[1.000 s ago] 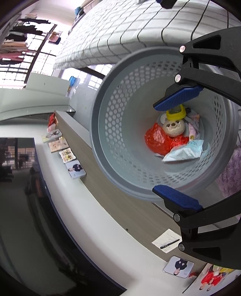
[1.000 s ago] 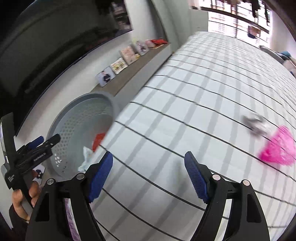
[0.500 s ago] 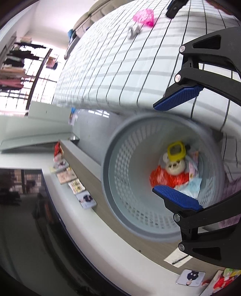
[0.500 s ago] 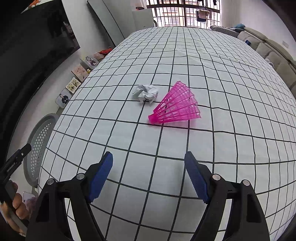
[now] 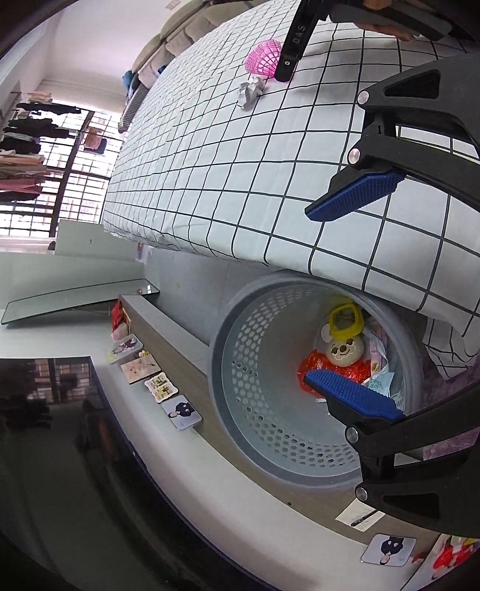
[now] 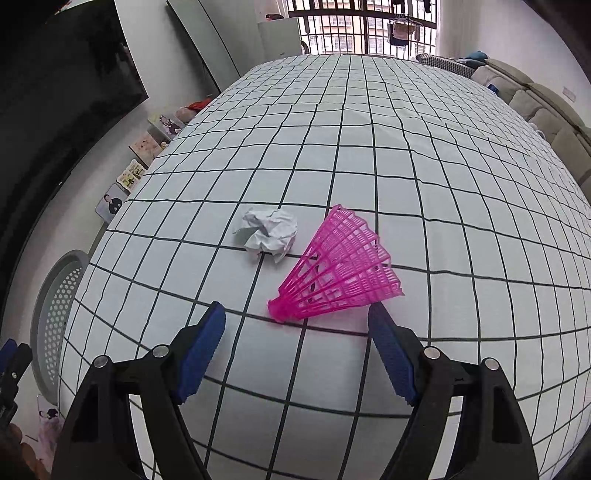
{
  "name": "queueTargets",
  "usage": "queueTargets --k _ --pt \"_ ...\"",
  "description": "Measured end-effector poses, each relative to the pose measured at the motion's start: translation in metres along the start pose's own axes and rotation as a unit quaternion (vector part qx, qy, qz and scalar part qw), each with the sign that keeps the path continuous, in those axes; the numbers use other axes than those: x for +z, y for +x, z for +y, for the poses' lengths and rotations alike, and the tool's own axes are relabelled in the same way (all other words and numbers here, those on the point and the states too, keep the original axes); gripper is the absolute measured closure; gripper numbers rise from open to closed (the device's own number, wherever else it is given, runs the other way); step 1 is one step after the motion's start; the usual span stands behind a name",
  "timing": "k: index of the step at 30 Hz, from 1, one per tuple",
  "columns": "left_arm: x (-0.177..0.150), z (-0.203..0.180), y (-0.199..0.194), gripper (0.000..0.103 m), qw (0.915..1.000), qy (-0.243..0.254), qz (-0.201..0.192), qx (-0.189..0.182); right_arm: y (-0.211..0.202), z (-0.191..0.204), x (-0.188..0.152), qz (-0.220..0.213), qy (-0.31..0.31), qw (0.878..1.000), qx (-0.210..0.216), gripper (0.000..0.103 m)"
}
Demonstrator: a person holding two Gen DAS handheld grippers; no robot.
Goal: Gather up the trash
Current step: 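Move both tools back over the bed toward the remaining items, then grasp the pink plastic piece by its base with the right gripper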
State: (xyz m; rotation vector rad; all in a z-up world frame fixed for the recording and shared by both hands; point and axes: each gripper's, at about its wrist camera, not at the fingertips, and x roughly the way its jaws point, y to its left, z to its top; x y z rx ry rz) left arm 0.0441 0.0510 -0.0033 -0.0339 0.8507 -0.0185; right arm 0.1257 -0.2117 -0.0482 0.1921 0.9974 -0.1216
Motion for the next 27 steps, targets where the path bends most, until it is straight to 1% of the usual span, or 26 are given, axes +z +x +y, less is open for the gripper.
queueTargets --k 5,10,11,12,14,15,17,20,27 --pt "0.001 -0.009 0.000 0.022 1.0000 0.003 0.002 0.000 0.005 -0.008 0.011 -0.007 0.008 1.000 0.008 0.027" --pt "0.000 -0.026 0.003 0.022 0.9998 0.015 0.012 -0.006 0.011 -0.014 0.015 -0.013 0.014 1.000 0.022 0.029" --pt "0.000 -0.031 0.004 0.022 0.9997 0.018 0.014 -0.009 0.011 -0.015 0.014 -0.012 0.014 1.000 0.023 0.036" --pt "0.000 -0.035 0.004 0.022 0.9996 0.021 0.016 -0.011 0.012 -0.016 0.013 -0.009 0.014 1.000 0.026 0.047" --pt "0.000 -0.045 0.006 0.022 0.9993 0.028 0.018 -0.016 0.011 -0.015 0.012 -0.011 0.006 0.999 0.035 0.050" --pt "0.001 -0.049 0.007 0.022 0.9992 0.031 0.018 -0.019 0.011 -0.016 0.012 -0.009 0.003 0.999 0.044 0.057" --pt "0.002 -0.059 0.009 0.022 0.9988 0.037 0.019 -0.026 0.011 -0.019 0.011 -0.009 -0.002 0.999 0.047 0.066" --pt "0.003 -0.077 0.014 0.022 0.9982 0.045 0.023 -0.033 0.009 -0.024 0.009 -0.004 -0.010 0.998 0.058 0.076" --pt "0.012 -0.123 0.022 0.022 0.9959 0.069 0.028 -0.052 -0.009 -0.046 0.002 -0.004 -0.026 0.997 0.078 0.077"
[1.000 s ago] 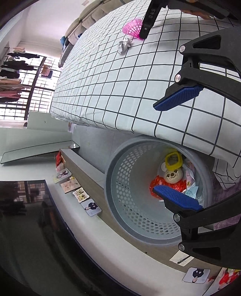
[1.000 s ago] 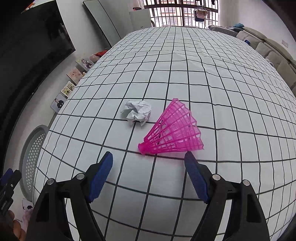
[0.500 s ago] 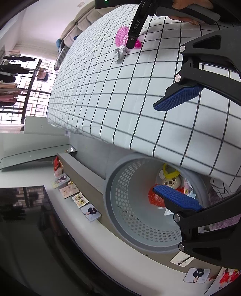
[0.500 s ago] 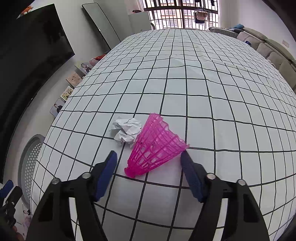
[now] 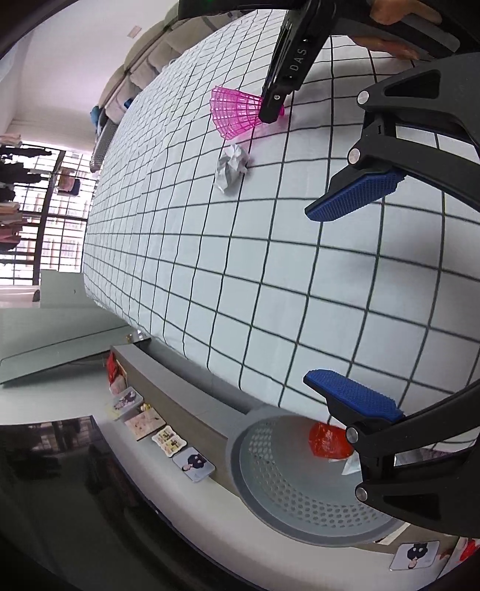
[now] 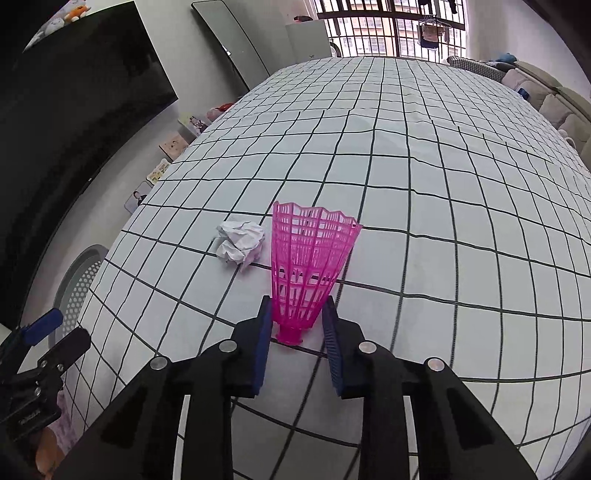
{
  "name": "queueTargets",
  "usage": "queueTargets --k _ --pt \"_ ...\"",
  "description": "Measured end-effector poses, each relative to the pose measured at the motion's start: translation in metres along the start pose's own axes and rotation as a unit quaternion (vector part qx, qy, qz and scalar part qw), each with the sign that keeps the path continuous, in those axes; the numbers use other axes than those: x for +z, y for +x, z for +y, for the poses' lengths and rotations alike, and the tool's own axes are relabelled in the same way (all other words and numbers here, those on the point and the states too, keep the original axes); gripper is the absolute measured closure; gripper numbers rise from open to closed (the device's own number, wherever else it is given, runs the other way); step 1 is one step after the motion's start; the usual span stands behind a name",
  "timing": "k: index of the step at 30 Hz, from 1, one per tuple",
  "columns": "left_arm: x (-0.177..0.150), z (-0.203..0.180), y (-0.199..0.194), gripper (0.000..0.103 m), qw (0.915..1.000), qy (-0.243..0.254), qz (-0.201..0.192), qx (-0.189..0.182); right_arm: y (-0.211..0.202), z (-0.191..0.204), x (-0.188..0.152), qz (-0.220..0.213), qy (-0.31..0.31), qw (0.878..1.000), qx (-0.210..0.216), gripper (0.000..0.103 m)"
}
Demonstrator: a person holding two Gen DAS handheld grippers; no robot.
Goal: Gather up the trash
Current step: 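Grasp the pink plastic piece by its base with the right gripper, then grasp the crumpled white paper with the left gripper while the right gripper holds the pink piece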
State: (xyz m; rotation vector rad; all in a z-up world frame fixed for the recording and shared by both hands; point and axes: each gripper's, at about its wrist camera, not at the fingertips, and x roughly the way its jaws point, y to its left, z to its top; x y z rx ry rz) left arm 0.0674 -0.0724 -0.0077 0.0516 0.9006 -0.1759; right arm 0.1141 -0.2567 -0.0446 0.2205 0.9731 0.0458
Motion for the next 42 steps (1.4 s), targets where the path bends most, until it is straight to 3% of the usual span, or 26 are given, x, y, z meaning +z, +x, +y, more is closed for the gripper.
queueTargets --k 4,15,34,36,39,41,42 --pt "0.012 -0.029 0.009 0.017 0.9997 0.019 0.003 -0.017 -0.011 -0.017 -0.004 -0.007 -0.003 1.000 0.004 0.077" --pt "0.044 -0.082 0.040 0.016 0.9977 0.045 0.025 -0.045 -0.035 -0.052 -0.004 -0.032 0.014 0.999 0.015 0.077" --pt "0.058 -0.117 0.098 0.015 0.9956 0.083 0.039 -0.020 -0.050 -0.077 -0.003 -0.052 0.039 0.997 0.048 0.077" --pt "0.058 -0.117 0.101 0.021 0.9957 0.080 0.042 -0.021 -0.051 -0.078 -0.002 -0.054 0.042 0.996 0.048 0.077" --pt "0.058 -0.118 0.100 0.045 0.9950 0.076 0.044 -0.046 -0.053 -0.078 -0.002 -0.056 0.046 0.996 0.049 0.077" --pt "0.057 -0.118 0.096 0.068 0.9944 0.078 0.046 -0.055 -0.054 -0.077 -0.003 -0.056 0.047 0.996 0.048 0.077" --pt "0.055 -0.118 0.093 0.068 0.9941 0.079 0.047 -0.057 -0.054 -0.076 -0.004 -0.056 0.047 0.996 0.047 0.077"
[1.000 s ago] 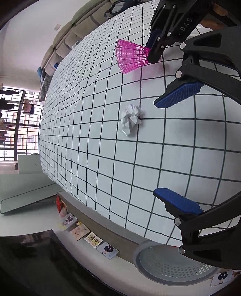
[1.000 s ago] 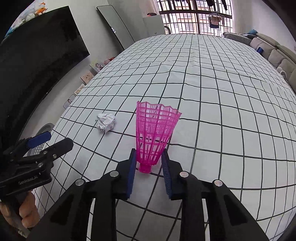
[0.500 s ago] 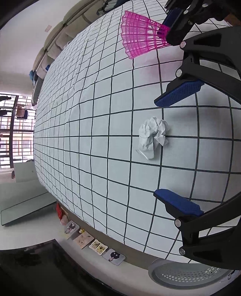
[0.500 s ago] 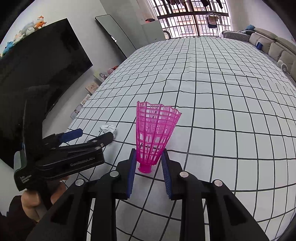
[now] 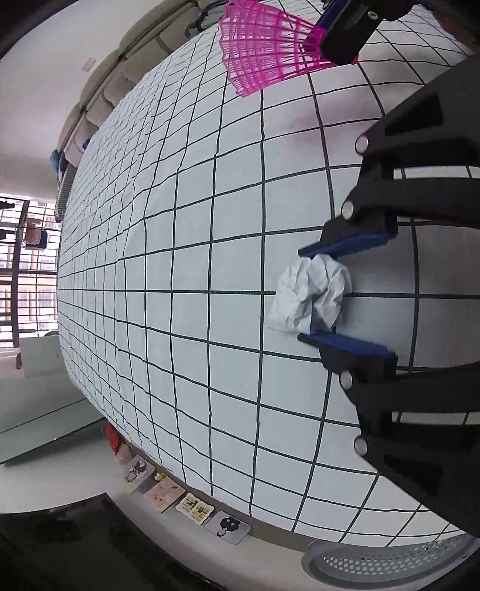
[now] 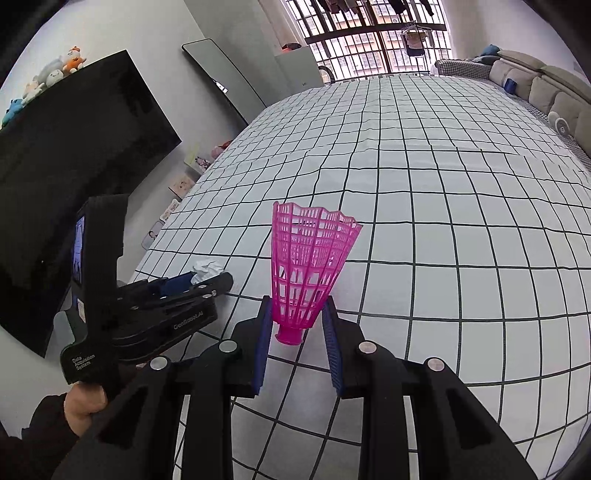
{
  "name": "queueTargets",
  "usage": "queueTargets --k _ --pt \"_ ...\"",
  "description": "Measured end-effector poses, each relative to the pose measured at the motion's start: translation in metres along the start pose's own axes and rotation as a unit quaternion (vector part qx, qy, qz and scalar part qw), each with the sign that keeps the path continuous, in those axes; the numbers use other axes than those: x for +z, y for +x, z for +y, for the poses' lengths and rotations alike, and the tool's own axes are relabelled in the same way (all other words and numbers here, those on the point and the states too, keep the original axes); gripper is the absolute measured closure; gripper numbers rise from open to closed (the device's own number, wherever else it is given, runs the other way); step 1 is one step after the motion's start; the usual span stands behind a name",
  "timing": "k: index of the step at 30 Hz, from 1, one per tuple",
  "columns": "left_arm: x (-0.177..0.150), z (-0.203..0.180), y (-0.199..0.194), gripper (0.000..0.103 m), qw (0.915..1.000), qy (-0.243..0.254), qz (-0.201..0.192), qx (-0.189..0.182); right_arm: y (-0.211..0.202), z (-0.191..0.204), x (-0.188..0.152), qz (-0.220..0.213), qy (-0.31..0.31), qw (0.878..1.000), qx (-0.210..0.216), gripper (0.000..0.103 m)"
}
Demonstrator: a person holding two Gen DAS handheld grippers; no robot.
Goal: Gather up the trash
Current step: 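Grasp the crumpled white paper with the left gripper while the right gripper holds the pink piece, then carry the paper and pink piece over the grey basket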
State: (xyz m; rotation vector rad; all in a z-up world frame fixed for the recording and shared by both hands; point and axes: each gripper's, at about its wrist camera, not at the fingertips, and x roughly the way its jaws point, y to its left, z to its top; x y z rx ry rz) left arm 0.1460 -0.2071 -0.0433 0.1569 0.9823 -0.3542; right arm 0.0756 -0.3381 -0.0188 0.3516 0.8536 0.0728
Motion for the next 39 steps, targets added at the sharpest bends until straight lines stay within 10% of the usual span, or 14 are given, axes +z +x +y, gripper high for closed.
queueTargets --k 15,39 --pt "-0.026 0.046 -0.071 0.068 0.9982 -0.016 -0.046 0.035 0.005 0.031 0.004 0.015 -0.017 1.000 -0.004 0.077" --pt "-0.116 0.257 -0.153 0.068 0.9741 -0.135 -0.083 0.162 0.093 0.297 -0.021 0.087 -0.207 0.969 0.103 0.077"
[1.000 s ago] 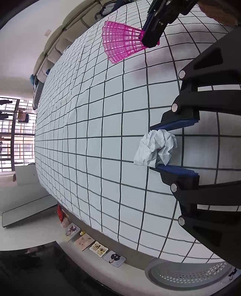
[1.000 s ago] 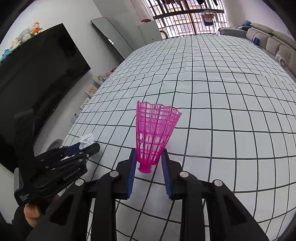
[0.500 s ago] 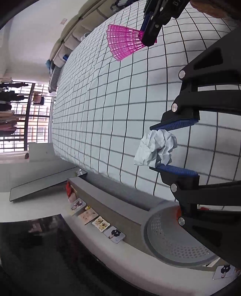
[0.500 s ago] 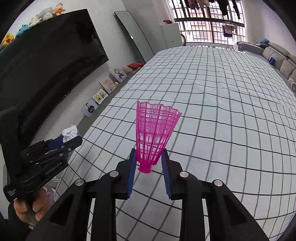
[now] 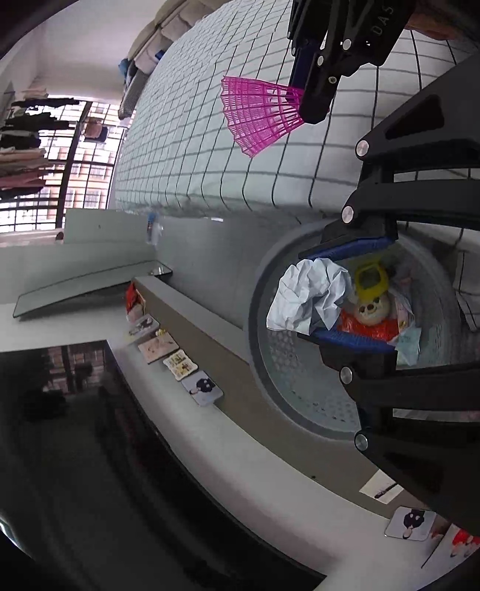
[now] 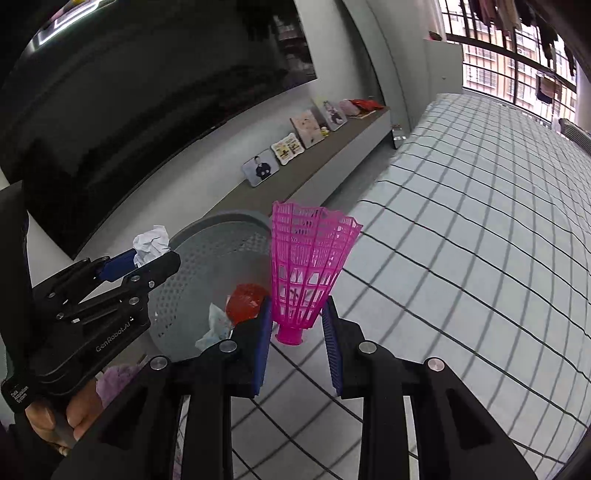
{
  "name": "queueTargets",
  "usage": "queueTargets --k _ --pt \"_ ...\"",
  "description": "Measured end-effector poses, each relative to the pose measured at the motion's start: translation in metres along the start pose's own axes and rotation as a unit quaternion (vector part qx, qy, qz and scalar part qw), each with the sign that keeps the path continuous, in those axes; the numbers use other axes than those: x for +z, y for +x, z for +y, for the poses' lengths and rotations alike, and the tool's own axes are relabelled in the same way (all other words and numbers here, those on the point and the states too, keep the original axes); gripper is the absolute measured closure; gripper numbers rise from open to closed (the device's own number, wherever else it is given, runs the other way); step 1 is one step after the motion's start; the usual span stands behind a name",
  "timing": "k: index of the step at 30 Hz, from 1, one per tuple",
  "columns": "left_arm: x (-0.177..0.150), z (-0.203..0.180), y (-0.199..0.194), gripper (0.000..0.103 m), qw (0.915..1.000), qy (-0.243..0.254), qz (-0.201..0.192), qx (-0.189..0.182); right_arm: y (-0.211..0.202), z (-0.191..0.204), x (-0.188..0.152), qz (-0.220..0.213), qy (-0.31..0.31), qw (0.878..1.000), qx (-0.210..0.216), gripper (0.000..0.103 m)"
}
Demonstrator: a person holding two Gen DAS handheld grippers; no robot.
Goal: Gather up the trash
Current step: 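Carry the paper and pink piece over the grey basket, then open both grippers to drop paper and pink piece into the basket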
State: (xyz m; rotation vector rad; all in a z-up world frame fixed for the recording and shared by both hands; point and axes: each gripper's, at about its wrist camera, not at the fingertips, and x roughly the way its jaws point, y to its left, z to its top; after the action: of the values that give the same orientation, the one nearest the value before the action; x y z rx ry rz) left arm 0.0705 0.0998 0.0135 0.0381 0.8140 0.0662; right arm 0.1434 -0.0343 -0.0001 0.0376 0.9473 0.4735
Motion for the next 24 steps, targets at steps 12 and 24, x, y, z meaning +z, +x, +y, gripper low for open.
queueTargets --k 12,24 --pt "-0.022 0.061 0.039 0.063 0.9972 -0.051 0.037 0.040 0.076 0.062 0.018 0.048 -0.051 0.997 0.022 0.076" --pt "-0.038 0.083 0.055 0.033 0.9931 -0.081 0.053 0.066 0.092 0.066 0.002 0.037 -0.051 0.998 0.016 0.040"
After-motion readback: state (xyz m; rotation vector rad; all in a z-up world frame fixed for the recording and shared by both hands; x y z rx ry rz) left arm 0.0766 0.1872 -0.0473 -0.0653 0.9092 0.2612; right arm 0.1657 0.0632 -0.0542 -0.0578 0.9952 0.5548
